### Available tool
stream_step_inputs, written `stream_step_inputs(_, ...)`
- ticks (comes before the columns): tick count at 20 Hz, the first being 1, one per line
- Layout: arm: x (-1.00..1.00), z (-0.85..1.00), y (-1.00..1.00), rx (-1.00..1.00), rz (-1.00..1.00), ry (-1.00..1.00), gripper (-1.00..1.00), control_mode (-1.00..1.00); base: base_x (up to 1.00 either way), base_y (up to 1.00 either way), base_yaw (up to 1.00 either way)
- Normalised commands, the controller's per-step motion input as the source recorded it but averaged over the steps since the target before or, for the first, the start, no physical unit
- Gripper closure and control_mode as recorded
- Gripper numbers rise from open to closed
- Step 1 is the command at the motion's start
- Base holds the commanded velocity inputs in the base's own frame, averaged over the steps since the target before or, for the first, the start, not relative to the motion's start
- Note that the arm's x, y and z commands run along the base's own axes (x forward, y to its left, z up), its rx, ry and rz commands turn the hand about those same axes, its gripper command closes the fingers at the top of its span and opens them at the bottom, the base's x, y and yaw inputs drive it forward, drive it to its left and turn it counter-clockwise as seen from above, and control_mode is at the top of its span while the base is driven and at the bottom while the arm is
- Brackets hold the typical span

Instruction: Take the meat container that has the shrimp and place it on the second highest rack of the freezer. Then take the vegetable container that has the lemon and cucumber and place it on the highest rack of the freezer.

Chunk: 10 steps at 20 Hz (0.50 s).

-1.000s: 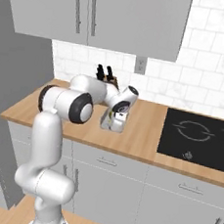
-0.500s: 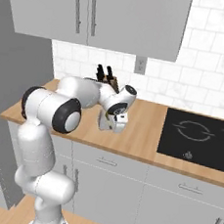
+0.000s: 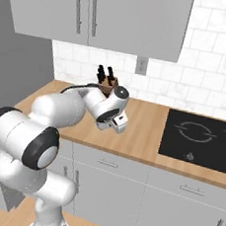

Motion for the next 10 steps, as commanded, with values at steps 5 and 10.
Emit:
stream_step_inputs(5, -0.51, 0.72, -0.02, -0.14, 0.36, -0.28, 1.00, -1.00, 0.00, 0.00, 0.00)
stream_step_inputs(10, -0.11, 0.96, -0.16, -0.15, 0.42, -0.08, 1.00, -1.00, 0.00, 0.00, 0.00)
